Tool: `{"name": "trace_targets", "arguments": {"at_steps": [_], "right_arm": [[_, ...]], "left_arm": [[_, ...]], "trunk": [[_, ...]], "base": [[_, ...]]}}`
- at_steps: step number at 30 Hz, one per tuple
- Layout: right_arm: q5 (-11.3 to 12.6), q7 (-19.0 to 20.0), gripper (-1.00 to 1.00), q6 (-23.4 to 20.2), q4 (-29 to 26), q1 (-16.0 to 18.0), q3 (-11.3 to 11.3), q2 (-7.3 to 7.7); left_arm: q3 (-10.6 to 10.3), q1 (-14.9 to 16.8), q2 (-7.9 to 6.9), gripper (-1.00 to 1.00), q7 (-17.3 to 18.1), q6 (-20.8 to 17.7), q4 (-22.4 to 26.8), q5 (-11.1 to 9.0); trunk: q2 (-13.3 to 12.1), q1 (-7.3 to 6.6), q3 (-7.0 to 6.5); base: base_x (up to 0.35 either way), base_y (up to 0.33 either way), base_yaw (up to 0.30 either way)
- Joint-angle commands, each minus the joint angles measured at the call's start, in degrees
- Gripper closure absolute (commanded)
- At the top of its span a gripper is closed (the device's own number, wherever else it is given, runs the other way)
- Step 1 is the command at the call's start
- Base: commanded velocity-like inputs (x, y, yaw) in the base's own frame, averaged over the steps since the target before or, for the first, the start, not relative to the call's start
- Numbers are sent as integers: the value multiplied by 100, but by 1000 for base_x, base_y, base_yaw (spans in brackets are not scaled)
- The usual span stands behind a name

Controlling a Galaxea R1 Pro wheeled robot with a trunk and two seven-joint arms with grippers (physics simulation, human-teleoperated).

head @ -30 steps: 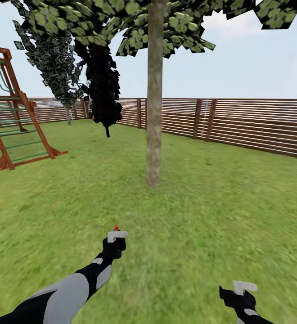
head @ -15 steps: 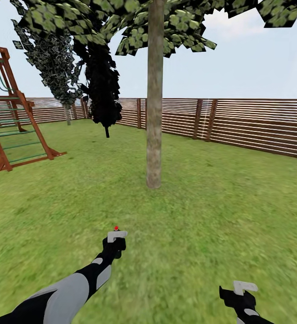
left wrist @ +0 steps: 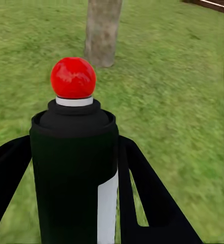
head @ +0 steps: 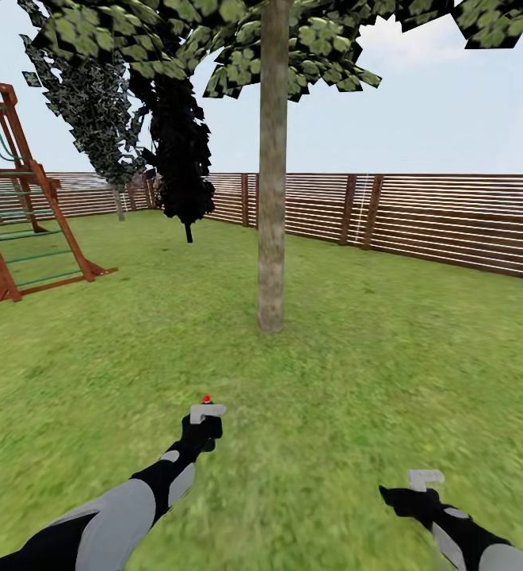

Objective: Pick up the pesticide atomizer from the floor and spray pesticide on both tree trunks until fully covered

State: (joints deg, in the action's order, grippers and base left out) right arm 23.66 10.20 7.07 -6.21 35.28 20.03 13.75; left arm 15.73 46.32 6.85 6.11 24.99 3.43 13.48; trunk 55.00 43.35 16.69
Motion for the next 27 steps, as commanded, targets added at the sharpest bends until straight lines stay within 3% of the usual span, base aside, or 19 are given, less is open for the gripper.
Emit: {"name": "trace_targets", "arguments": {"at_steps": [1, 3, 4, 5, 9, 12, 14, 15, 16, 18, 21, 23, 25, 26, 27], "right_arm": [[-10, 374, -100, -818, -581, 187, 11, 286], [-16, 720, -100, -1457, -1262, 455, 10, 591], [-17, 1097, -100, -1802, -1513, 797, 10, 736], [-21, 1433, -100, -2010, -1605, 1048, 10, 802], [-21, 2936, -100, -2380, -1747, 1957, 5, 906], [8, 4026, -100, -2444, -1786, 2538, -2, 894], [26, 4475, -100, -2462, -1816, 2772, 0, 682], [27, 4662, -100, -2466, -1845, 2836, 0, 496], [14, 4881, -100, -2470, -1917, 2893, 0, 203], [5, 5099, -100, -2479, -2077, 2926, 4, -158], [0, 5638, -100, -2488, -2298, 2945, 14, -671], [-6, 5831, -100, -2490, -2359, 2948, 20, -930], [-9, 5912, -100, -2491, -2385, 2950, 29, -1061], [-17, 5939, 100, -2491, -2393, 2950, 33, -1103], [-21, 5949, 100, -2491, -2396, 2949, 34, -1120]], "left_arm": [[-3, 0, -23, 100, 485, -542, 332, -5], [-6, 0, -133, 100, 1337, -1726, 1109, -7], [-7, 0, -214, 100, 1921, -2311, 1640, -8], [-7, 0, -244, 100, 2268, -2542, 1887, -8], [-8, 0, -289, 100, 3477, -2895, 2307, -6], [-8, 0, -296, 100, 3863, -2927, 2361, -4], [-11, 0, -296, 100, 3951, -2907, 2373, -8], [-13, 0, -288, 100, 3971, -2852, 2376, -10], [-15, 0, -280, 100, 3987, -2615, 2370, -8], [-13, 0, -274, 100, 4002, -2222, 2352, -9], [0, 0, -246, 100, 4225, -1971, 2341, -6], [2, 0, -236, 100, 4445, -1915, 2339, -9], [1, 0, -204, 100, 4552, -1892, 2338, -8], [1, 0, -176, 100, 4589, -1884, 2338, -5], [4, 0, -166, 100, 4602, -1881, 2337, -4]], "trunk": [[0, 0, 2], [0, 0, 2], [0, 0, 2], [0, 0, 2], [0, 0, 2], [0, 0, 2], [0, 0, 2], [0, 0, 2], [0, 0, 2], [0, 0, 2], [0, 0, 2], [0, 0, 2], [0, 0, 2], [0, 0, 2], [0, 0, 2]], "base": [[0, 0, 0], [0, 0, 0], [0, 0, 0], [0, 0, 0], [0, 0, 0], [0, 0, 0], [0, 0, 0], [0, 0, 0], [0, 0, 0], [0, 0, 0], [0, 0, 0], [0, 0, 0], [0, 0, 0], [0, 0, 0], [0, 0, 0]]}}
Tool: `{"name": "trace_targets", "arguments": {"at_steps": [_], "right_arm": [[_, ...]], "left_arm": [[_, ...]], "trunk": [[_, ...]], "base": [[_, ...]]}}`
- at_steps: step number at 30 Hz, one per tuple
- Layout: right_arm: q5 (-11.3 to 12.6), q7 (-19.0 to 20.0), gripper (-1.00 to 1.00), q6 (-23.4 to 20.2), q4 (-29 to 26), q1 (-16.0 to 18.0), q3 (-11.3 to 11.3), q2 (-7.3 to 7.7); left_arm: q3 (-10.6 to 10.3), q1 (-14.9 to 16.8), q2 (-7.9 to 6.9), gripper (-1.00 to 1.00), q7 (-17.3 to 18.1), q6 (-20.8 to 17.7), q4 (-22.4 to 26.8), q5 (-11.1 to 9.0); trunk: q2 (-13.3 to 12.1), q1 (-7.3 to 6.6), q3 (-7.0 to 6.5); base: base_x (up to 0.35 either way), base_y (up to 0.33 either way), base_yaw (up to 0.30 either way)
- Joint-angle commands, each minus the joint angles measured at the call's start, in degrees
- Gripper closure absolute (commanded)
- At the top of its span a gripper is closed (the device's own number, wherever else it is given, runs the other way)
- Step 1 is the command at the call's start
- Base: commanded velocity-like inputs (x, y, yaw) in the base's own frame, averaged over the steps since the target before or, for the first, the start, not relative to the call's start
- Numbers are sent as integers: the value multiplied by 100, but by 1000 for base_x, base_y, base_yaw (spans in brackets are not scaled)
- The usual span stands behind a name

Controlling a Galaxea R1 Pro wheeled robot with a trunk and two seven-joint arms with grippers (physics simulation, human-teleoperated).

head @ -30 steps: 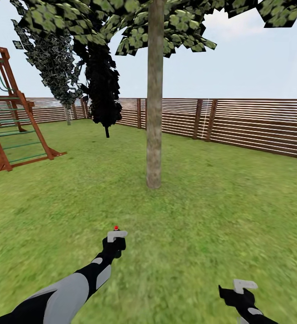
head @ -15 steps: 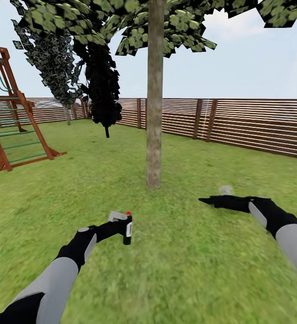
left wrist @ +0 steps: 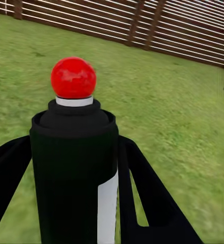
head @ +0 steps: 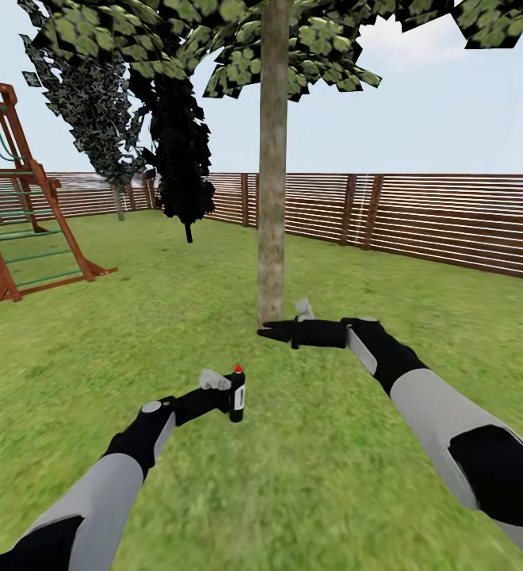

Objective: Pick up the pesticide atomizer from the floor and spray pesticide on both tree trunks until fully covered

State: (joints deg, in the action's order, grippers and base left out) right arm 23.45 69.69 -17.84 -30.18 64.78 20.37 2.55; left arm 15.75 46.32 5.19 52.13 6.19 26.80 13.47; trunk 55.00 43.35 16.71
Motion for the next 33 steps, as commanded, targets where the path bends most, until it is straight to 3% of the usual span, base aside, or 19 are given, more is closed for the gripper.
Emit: {"name": "trace_targets", "arguments": {"at_steps": [1, 5, 6, 7, 8, 11, 19, 26, 31, 33], "right_arm": [[-3, 7, 100, 0, -2, 0, 1, -13], [-7, 17, 100, 0, -4, 0, 9, -40], [-7, 12, 100, 1, 4, 0, 97, -95], [-7, -12, 100, 5, 19, 0, 382, -151], [-7, -46, 100, 13, 33, 0, 870, -239], [-7, -104, 100, 20, 109, 0, 1031, -269], [-10, -200, 100, 26, 186, 0, 1051, -313], [-12, -519, 100, 31, 291, 0, 1023, -47], [-8, -574, 100, 35, 301, 0, 1022, -28], [-8, -577, 100, 35, 301, 0, 1022, -27]], "left_arm": [[4, 0, 6, 100, 9, 2, 1, -4], [5, 0, 20, 100, 23, 5, 1, -3], [1, 0, 24, 100, 28, 5, 1, -3], [-12, 0, 25, 100, 31, 5, 1, -3], [-37, 0, 56, 100, 33, 7, 1, -3], [-40, 0, 68, 100, 46, 12, 1, -3], [-21, 0, 65, 100, 181, 14, 1, -3], [-19, 0, 63, 100, 183, 14, 1, -3], [-13, 0, 64, 100, 232, 130, -10, 1], [-15, 0, 62, 100, 477, 286, -84, 10]], "trunk": [[0, 0, 0], [0, 0, 0], [0, 0, 0], [0, 0, 0], [0, 0, 0], [0, 0, 0], [0, 0, 0], [0, 0, 0], [0, 0, 0], [0, 0, 0]], "base": [[0, 0, 0], [0, 0, 0], [0, 0, 0], [0, 0, 0], [0, 0, 0], [0, 0, 0], [0, 0, 0], [0, 0, 0], [0, 0, 0], [0, 0, 0]]}}
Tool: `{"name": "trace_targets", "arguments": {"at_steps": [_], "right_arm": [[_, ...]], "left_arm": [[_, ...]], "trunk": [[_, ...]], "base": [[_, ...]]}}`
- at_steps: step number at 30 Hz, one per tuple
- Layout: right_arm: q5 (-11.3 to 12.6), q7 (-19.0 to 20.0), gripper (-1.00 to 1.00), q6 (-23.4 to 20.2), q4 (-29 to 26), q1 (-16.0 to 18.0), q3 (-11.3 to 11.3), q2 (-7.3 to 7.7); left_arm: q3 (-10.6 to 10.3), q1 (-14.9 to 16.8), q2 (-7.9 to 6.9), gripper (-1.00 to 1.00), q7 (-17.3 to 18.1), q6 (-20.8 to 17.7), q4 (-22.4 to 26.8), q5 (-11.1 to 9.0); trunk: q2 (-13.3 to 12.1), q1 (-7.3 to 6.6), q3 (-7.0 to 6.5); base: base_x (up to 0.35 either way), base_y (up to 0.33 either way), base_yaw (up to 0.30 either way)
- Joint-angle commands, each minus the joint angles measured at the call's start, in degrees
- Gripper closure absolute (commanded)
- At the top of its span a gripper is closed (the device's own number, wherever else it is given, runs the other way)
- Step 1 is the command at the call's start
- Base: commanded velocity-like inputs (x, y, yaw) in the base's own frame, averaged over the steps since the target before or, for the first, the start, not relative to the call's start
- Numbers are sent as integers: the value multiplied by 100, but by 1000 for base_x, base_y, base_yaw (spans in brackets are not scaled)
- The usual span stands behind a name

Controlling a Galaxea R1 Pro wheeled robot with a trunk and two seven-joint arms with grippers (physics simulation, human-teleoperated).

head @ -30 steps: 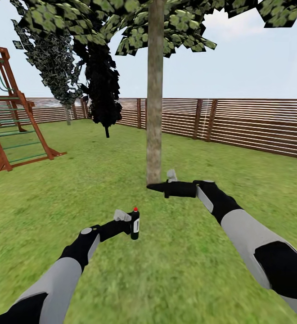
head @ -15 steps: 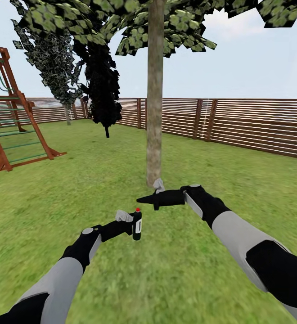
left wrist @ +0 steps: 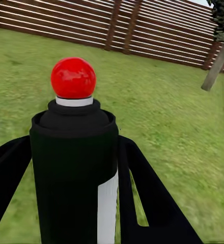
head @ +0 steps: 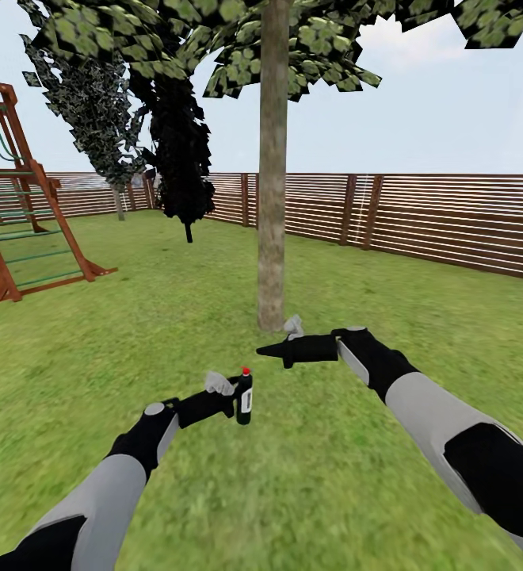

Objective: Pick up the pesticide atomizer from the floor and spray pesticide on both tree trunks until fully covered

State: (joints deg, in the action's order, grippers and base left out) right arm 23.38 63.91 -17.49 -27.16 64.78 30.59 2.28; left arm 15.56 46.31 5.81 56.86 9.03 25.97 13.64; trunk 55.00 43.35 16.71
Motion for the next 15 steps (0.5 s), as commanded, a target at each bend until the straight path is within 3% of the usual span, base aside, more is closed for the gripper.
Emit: {"name": "trace_targets", "arguments": {"at_steps": [1, 9, 15], "right_arm": [[0, -1, 100, -2, 0, 0, 0, 2], [-5, -7, 100, 0, 3, 0, 7, 0], [-8, -230, 100, 8, 17, 0, 72, -172]], "left_arm": [[6, 1, -1, 100, 60, 30, -24, -5], [9, 1, -1, 100, 158, 80, -65, -2], [9, 1, -1, 100, 159, 81, -66, -2]], "trunk": [[0, 0, 0], [0, 0, 0], [0, 0, 0]], "base": [[0, 0, 0], [0, 0, 0], [0, 0, 0]]}}
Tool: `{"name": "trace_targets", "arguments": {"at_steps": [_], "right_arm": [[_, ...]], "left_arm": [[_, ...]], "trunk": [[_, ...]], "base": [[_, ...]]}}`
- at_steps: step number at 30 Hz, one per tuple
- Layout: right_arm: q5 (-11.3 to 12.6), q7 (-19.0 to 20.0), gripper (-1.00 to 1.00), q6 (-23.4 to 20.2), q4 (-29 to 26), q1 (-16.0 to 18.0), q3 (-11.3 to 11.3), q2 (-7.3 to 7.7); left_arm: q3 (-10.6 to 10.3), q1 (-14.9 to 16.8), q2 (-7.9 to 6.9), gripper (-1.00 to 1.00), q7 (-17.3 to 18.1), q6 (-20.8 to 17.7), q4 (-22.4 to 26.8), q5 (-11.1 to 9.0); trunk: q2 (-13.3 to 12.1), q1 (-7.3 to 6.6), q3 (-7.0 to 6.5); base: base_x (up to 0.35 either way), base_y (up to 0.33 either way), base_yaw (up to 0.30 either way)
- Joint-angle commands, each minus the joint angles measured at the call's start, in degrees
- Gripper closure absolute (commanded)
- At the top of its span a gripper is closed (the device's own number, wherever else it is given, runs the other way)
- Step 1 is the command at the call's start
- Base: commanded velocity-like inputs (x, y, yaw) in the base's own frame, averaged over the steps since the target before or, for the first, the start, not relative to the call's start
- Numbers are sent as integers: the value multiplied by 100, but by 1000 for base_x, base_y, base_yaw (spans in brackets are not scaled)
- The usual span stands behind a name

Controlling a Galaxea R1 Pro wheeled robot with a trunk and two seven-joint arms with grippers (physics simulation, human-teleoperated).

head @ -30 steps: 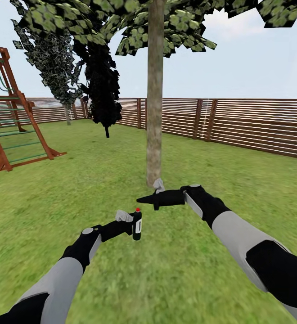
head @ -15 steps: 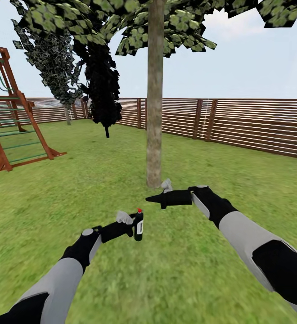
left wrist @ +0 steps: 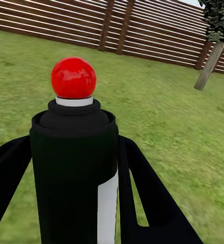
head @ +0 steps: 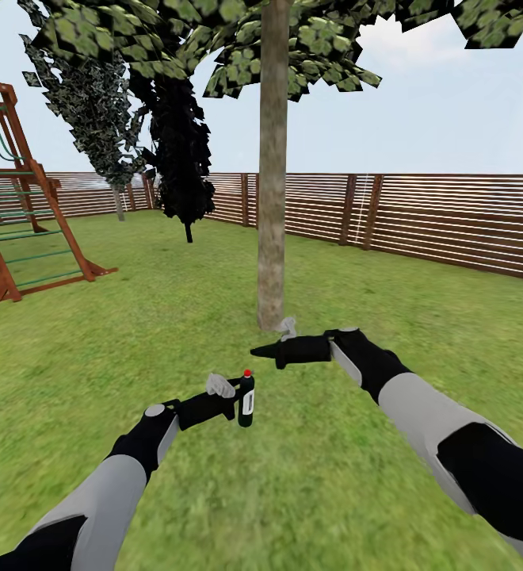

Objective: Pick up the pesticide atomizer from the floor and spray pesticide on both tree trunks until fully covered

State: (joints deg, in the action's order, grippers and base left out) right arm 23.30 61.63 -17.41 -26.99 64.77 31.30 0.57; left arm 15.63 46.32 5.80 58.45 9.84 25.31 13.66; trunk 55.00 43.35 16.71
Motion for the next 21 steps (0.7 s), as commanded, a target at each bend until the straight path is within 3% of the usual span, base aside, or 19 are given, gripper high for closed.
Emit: {"name": "trace_targets", "arguments": {"at_steps": [1, 21], "right_arm": [[0, -27, 100, 1, 26, 0, 4, -32], [-9, -71, 100, 27, 296, -9, 0, -42]], "left_arm": [[2, 0, 0, 100, 0, 0, 1, -4], [2, 0, 0, 100, 0, 0, -7, -4]], "trunk": [[0, 0, 0], [0, 0, 0]], "base": [[0, 0, 0], [0, 0, 0]]}}
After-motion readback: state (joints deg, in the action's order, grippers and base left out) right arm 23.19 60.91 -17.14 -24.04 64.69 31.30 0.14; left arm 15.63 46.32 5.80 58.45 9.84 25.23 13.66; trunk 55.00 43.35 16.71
